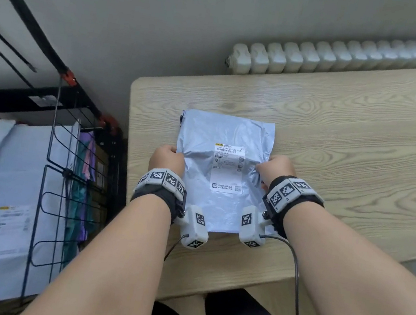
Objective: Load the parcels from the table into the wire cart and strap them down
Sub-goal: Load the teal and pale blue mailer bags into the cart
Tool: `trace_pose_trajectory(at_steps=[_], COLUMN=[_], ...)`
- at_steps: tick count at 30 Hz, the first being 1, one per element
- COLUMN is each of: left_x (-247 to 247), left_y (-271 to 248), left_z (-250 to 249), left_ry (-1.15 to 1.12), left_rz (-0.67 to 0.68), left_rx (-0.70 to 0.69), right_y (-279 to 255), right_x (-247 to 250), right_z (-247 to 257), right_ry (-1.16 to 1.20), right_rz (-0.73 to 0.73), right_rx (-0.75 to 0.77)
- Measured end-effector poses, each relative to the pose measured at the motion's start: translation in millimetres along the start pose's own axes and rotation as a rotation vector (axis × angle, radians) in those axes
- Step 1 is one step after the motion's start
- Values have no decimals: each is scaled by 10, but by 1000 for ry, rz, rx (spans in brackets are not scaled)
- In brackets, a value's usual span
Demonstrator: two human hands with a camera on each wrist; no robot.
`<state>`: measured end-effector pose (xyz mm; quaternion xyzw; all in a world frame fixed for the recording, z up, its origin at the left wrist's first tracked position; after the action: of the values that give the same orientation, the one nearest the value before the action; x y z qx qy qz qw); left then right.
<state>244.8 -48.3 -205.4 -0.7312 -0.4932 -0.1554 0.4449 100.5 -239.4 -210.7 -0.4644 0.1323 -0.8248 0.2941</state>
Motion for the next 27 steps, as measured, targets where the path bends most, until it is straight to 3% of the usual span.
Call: trace_pose_trajectory(at_steps=[8,18,27], left_x=[1216,2690,3315], left_y=[47,101,172], left_z=[660,1880,2547], left_ry=[-45,3,-51], left_rz=[-133,-290,-411], left_rx=[-91,-9,117], right_y=[-920,-1979,-2351], right_x=[-654,-1898,-2597], right_z=[729,1580,2218], right_ry=[76,231,66], right_rz=[7,138,224], right_rx=[139,266,421])
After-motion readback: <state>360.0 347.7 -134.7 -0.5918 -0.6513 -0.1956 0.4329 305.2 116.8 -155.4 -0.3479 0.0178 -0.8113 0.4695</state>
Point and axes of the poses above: each hand's wrist, its own y-axis towards the middle knuckle, its own x-axis out of the back of the hand, z = x × y, the point moved 2 cm from there along y, towards the middle knuckle, and after that the axes turned 6 degrees about x, right-handed, at the moved point
